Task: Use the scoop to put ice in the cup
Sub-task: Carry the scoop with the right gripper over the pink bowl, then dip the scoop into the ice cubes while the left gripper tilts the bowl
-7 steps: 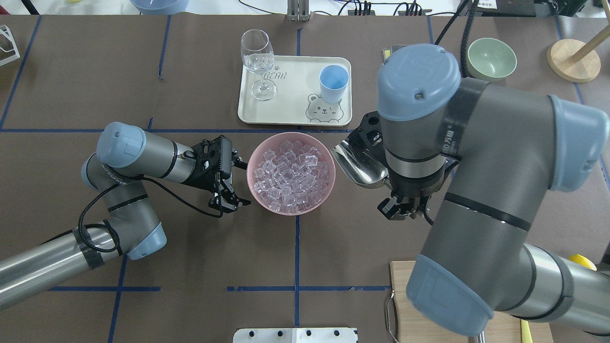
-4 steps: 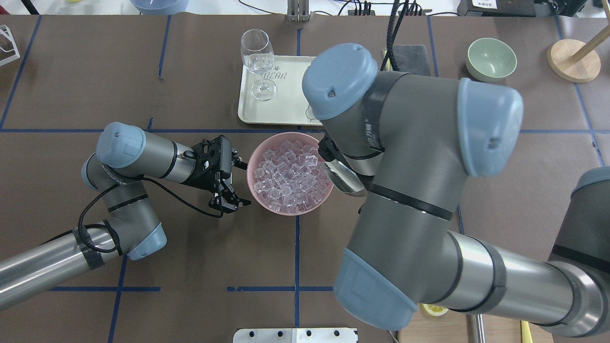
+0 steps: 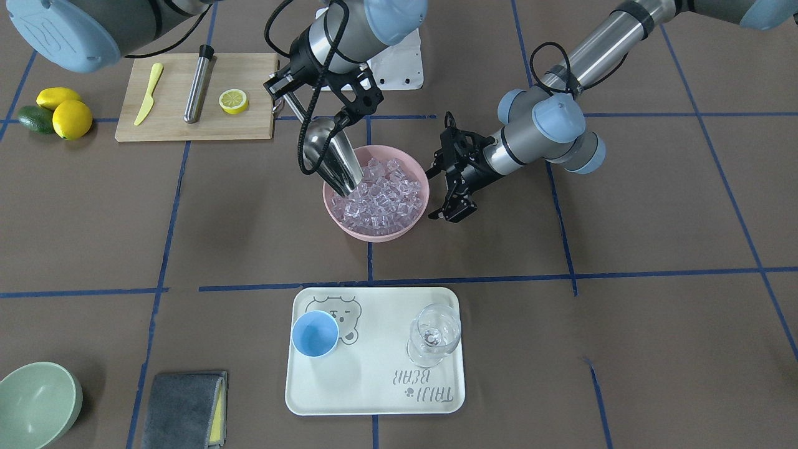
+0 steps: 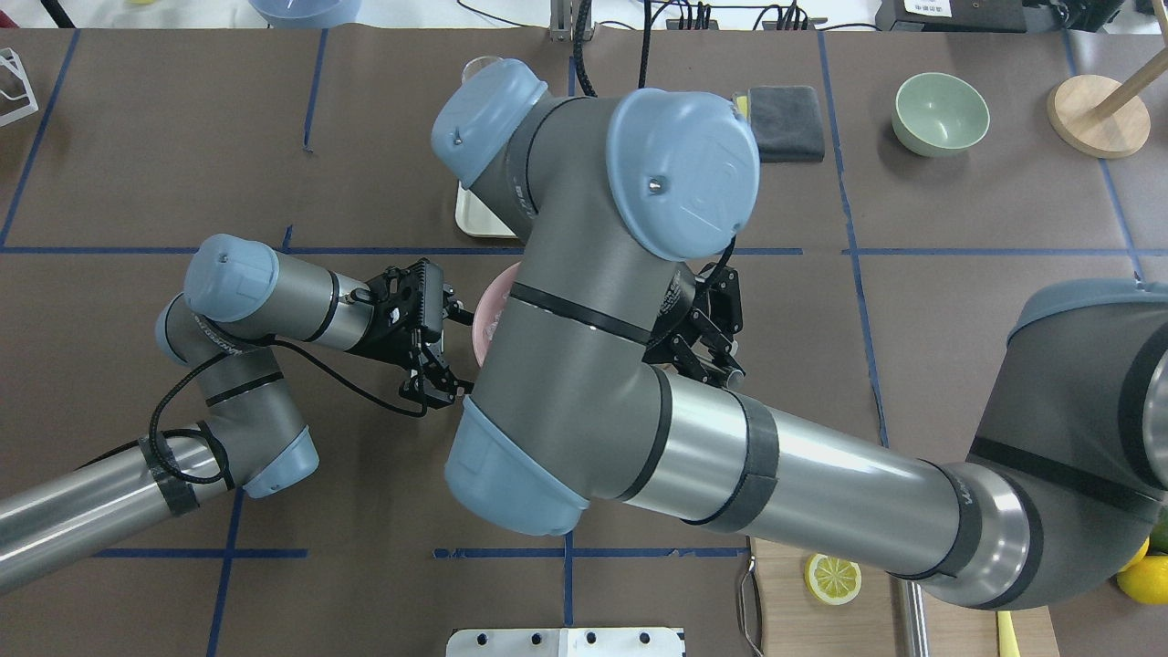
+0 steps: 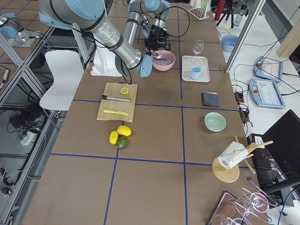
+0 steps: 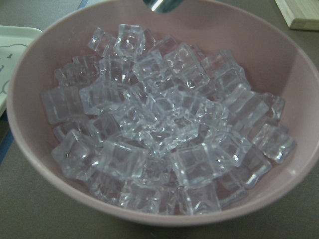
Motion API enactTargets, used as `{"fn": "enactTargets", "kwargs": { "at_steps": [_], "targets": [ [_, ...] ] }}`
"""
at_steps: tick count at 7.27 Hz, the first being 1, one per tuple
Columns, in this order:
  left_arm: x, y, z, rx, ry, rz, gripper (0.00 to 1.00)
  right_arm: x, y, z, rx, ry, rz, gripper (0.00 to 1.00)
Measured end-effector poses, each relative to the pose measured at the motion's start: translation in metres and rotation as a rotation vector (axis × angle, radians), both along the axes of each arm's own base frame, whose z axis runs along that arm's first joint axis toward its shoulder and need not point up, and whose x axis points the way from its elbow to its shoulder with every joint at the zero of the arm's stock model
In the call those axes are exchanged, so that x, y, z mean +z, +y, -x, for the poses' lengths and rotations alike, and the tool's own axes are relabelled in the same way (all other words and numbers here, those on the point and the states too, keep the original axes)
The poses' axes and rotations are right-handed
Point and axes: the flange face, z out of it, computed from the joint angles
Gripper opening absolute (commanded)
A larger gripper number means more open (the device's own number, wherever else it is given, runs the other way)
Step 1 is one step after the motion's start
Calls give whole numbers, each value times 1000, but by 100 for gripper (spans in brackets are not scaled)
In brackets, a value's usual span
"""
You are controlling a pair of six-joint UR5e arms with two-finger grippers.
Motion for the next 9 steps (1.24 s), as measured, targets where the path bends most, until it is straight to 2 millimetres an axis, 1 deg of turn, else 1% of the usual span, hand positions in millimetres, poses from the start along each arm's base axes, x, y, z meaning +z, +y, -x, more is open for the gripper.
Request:
{"fn": "enactTargets", "kwargs": {
  "at_steps": [2, 4, 7, 9],
  "targets": [
    [0, 0, 0, 0, 0, 0, 100, -5, -1, -2, -67, 40, 9, 0],
    [0, 0, 0, 0, -1, 0, 100, -2, -4, 2, -81, 66, 19, 0],
    [0, 0, 0, 0, 3, -1, 100, 3, -17, 19, -96, 98, 34, 0],
    [0, 0, 1, 0, 6, -3, 100, 12, -27, 34, -98, 102, 30, 0]
  ]
}}
